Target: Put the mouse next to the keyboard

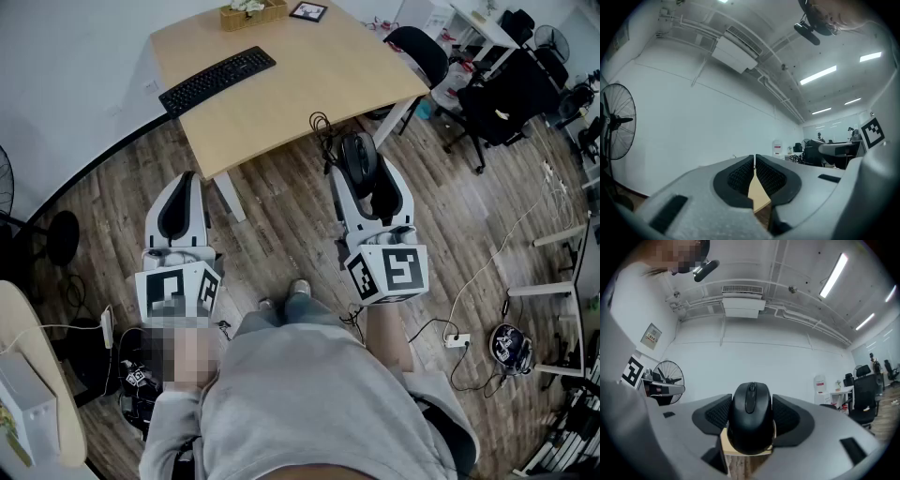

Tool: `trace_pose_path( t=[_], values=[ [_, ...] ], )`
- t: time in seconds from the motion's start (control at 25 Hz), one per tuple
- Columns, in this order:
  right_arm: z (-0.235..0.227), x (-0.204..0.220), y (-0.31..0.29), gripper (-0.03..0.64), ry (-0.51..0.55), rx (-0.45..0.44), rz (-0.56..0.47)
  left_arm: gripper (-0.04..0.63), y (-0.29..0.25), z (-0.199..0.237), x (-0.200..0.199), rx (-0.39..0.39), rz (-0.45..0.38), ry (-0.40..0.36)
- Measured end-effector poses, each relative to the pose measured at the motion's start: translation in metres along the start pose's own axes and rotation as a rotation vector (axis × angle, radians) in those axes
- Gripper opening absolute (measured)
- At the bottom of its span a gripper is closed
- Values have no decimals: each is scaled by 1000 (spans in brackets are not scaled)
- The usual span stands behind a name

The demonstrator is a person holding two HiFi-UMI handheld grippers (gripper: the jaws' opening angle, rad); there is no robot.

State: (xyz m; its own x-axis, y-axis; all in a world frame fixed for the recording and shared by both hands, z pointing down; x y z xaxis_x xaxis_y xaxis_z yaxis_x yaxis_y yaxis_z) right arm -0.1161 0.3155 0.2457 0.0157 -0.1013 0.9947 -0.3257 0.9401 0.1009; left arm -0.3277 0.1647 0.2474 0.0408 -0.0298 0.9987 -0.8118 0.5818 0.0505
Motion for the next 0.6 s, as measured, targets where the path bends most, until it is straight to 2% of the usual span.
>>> trace_pose_path(
  t=[0.6],
  values=[
    [24, -9, 14, 259, 20, 25, -19, 18, 22, 13, -6, 17, -18, 1]
  ],
)
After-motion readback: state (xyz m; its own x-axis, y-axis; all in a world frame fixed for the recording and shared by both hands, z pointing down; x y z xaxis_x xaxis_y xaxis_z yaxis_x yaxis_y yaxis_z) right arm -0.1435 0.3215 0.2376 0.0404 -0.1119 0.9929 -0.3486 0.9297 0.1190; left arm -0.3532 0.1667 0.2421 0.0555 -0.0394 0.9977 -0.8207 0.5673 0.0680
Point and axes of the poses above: the fingertips, and each gripper's own axes: y backward along the fingers, z to its left, x out of its underside, the point moved 4 cm from there along y, backward along the fingers, and after that the axes turned 1 degree about z, right-handed, at the moved point
